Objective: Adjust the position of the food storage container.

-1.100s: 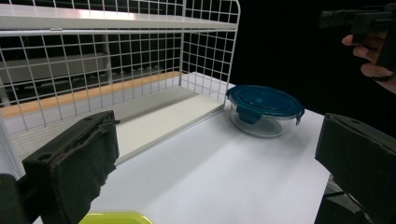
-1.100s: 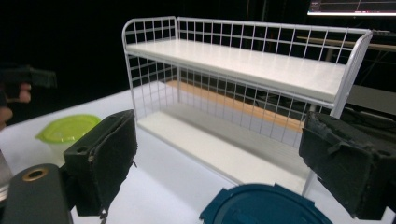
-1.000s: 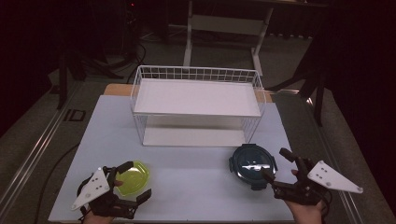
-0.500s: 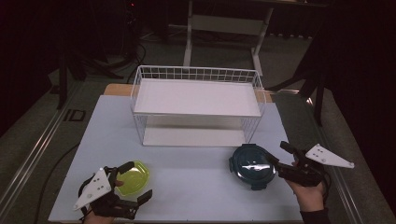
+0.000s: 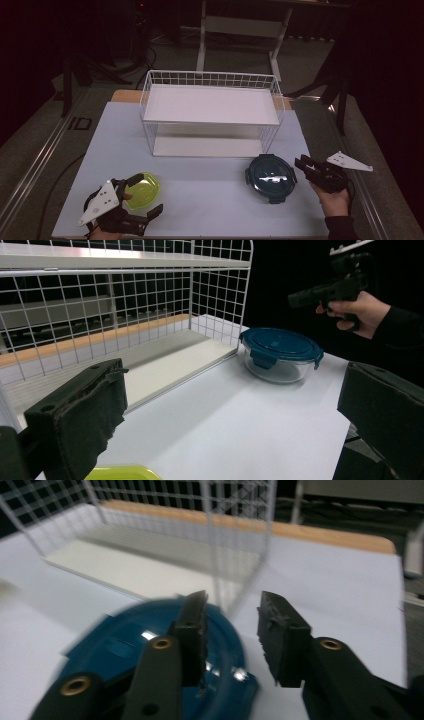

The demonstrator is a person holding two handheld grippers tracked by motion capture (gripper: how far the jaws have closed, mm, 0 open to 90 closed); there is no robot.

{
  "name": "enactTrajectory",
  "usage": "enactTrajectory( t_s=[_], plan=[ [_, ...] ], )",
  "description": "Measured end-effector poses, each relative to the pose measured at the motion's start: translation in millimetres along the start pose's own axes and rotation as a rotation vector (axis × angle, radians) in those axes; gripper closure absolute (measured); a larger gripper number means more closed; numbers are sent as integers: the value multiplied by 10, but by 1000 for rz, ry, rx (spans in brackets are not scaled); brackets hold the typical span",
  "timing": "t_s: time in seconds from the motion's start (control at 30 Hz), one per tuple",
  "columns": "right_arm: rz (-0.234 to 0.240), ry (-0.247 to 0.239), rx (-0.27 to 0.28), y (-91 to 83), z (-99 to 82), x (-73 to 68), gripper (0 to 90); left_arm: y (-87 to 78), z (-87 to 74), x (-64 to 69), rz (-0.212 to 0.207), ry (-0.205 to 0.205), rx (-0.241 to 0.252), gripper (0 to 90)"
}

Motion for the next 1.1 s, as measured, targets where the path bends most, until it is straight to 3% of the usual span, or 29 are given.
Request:
enactTrajectory(
  t_s=[0.03, 0.07, 0.1, 0.2, 0.27, 0.5, 0.63, 1.1],
  plan=[
    [0, 0, 0, 0, 0, 0, 682, 0, 0, 0, 0, 0, 0, 0],
    [-19, 14, -21, 16, -55, 82, 746, 0, 0, 1, -1, 0, -1, 0],
    [-19, 14, -21, 16, -55, 82, 746, 0, -1, 1, -1, 2, -2, 0],
    [-43, 25, -66, 43, -156, 177, 871, 4, -2, 8, -3, 5, -4, 0],
    [-54, 26, -88, 62, -218, 213, 897, 4, -1, 9, -4, 6, -4, 0],
    [-66, 43, -147, 133, -407, 283, 900, 11, -10, 10, -6, 7, -9, 0],
    [-42, 58, -176, 191, -524, 281, 900, 14, -10, 10, -6, 6, -8, 0],
    [-18, 64, -186, 216, -552, 215, 900, 45, -21, 27, -15, 5, -14, 0]
  ],
)
Point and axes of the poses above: each handheld gripper's, and its own axes: y roughly forward along the jaws, z roughly out of its top, x roughly to its right, the point moved 3 cm from there along y, roughly forward along the jaws, and after that the axes turned 5 degrees about y, right-handed, at the moved point
